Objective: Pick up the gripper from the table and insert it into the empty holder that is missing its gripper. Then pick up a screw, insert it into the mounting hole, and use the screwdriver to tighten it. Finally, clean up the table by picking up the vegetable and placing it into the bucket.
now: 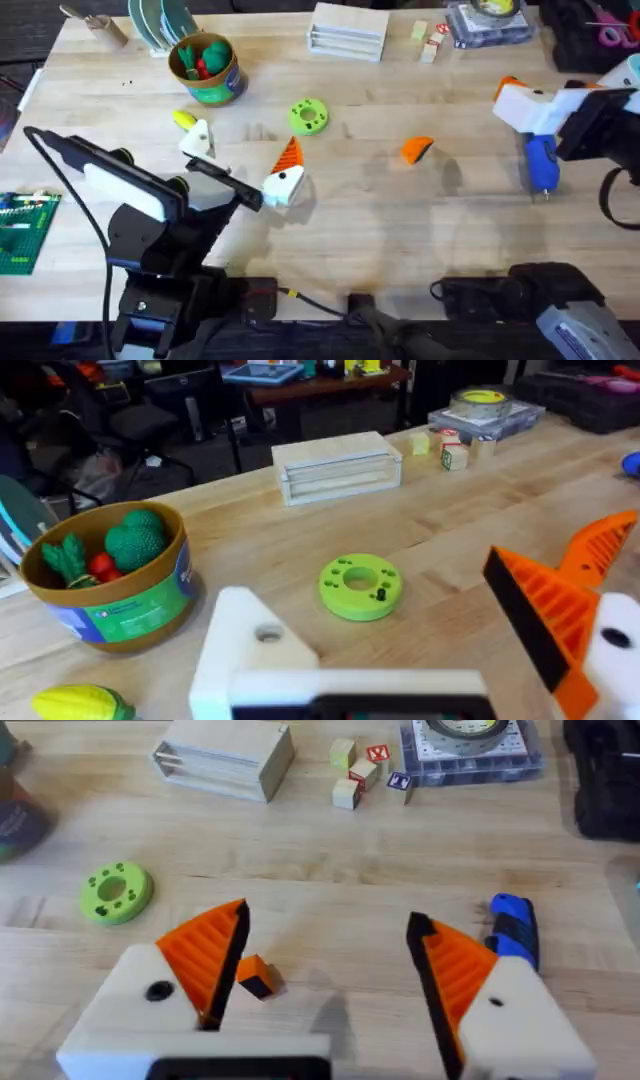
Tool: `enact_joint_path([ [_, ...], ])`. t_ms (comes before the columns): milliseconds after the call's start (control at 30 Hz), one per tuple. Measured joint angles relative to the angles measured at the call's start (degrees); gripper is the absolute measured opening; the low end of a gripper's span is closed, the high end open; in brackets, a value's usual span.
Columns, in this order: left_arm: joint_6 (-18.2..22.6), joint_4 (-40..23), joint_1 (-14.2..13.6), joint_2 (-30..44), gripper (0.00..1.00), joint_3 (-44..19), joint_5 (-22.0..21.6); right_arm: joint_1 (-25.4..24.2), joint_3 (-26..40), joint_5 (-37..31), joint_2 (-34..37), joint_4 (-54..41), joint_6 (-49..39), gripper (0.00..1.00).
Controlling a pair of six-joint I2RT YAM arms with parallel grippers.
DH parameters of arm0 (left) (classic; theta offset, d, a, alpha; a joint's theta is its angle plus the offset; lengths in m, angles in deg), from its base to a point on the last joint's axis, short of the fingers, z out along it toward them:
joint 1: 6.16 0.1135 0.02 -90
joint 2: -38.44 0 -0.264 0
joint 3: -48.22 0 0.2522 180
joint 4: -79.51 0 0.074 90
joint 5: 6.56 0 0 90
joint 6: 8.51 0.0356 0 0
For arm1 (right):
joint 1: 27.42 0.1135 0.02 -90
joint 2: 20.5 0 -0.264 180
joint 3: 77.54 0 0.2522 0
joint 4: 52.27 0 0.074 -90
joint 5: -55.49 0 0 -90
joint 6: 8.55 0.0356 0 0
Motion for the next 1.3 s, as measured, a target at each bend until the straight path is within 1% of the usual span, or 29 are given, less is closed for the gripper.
enact_joint_path([
  [633, 0.0, 0.0, 0.0, 0.0, 0.993, 0.0, 0.1, 0.0, 0.0, 0.0, 0.0, 0.0, 0.0, 0.992],
  [733, 0.0, 0.1, 0.0, 0.0, 0.993, 0.0, 1.8, 0.0, 0.0, 0.0, 0.0, 0.0, 0.0, 0.992],
  [800, 0.0, 0.2, 0.0, 0.0, 0.992, 0.0, 4.4, 0.0, 0.0, 0.0, 0.0, 0.0, 0.0, 0.992],
  [867, 0.0, 0.3, 0.0, 0.0, 0.993, 0.0, 8.0, 0.0, 0.0, 0.0, 0.0, 0.0, 0.0, 0.993],
  [1033, 0.0, 0.2, 0.0, 0.0, 0.993, 0.0, 19.9, 0.0, 0.0, 0.0, 0.0, 0.0, 0.0, 0.992],
  [1133, 0.0, -0.1, 0.0, 0.0, 0.993, 0.0, 26.2, 0.0, 0.0, 0.0, 0.0, 0.0, 0.0, 0.992],
  [1300, 0.0, -0.2, 0.0, 0.0, 0.993, 0.0, 33.4, 0.0, 0.0, 0.0, 0.0, 0.0, 0.0, 0.992],
])
